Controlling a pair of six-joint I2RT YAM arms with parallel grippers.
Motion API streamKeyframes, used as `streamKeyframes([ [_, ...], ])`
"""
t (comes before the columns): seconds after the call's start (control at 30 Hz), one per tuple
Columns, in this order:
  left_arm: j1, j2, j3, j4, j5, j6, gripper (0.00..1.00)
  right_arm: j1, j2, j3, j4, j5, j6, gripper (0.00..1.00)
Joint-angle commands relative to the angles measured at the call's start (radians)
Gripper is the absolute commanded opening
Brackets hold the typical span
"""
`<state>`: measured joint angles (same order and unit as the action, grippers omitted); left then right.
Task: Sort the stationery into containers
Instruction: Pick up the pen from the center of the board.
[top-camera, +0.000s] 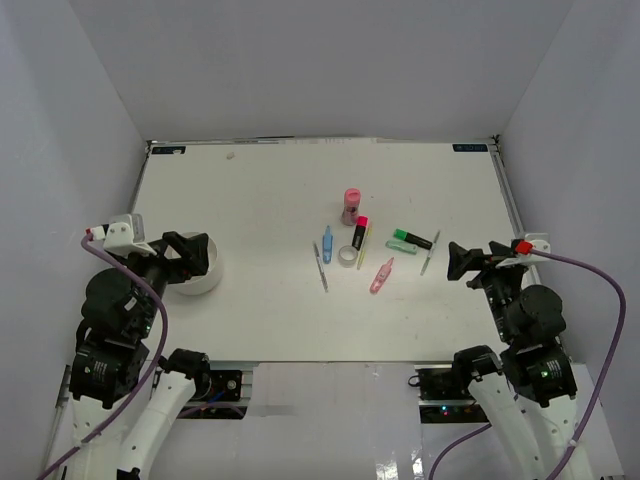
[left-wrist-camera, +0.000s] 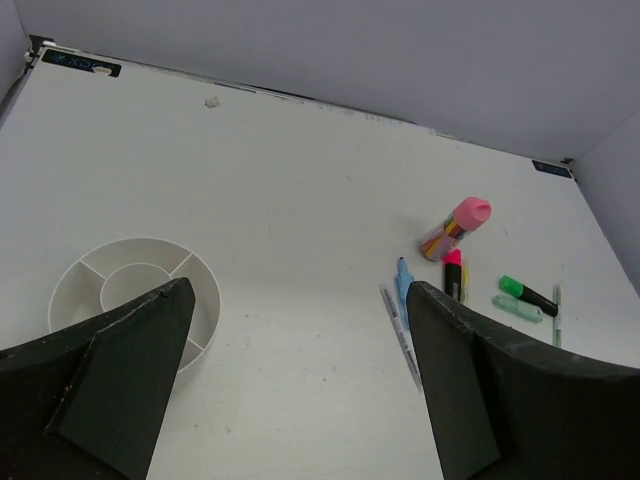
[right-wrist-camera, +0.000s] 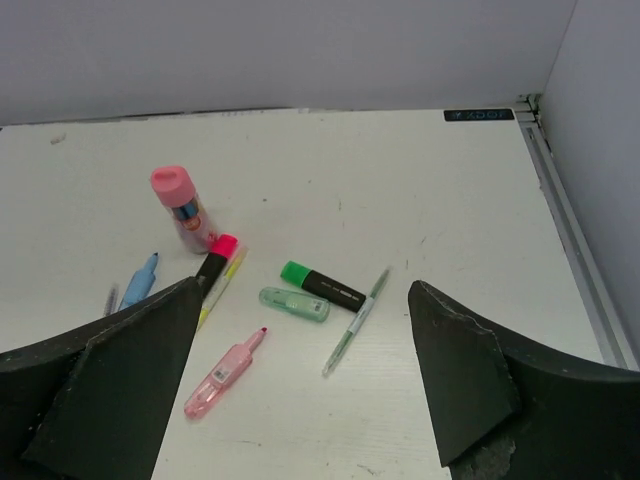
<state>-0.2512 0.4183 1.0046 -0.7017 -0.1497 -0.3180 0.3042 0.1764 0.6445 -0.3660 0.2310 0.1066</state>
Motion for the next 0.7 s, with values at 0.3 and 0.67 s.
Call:
streamKeyframes([
  [0.3,-0.003,0.105,0.014,0.016,0.033,-0.016,0.98,0.007,0.32,0.046,-0.036,-0.015,0.192,0.9],
  [0.67,-0.003,0.201,-0.133,0.163,0.182,-0.056,0.98,0.004,0.753,-0.034,0.061,0.128,0.289,0.98],
])
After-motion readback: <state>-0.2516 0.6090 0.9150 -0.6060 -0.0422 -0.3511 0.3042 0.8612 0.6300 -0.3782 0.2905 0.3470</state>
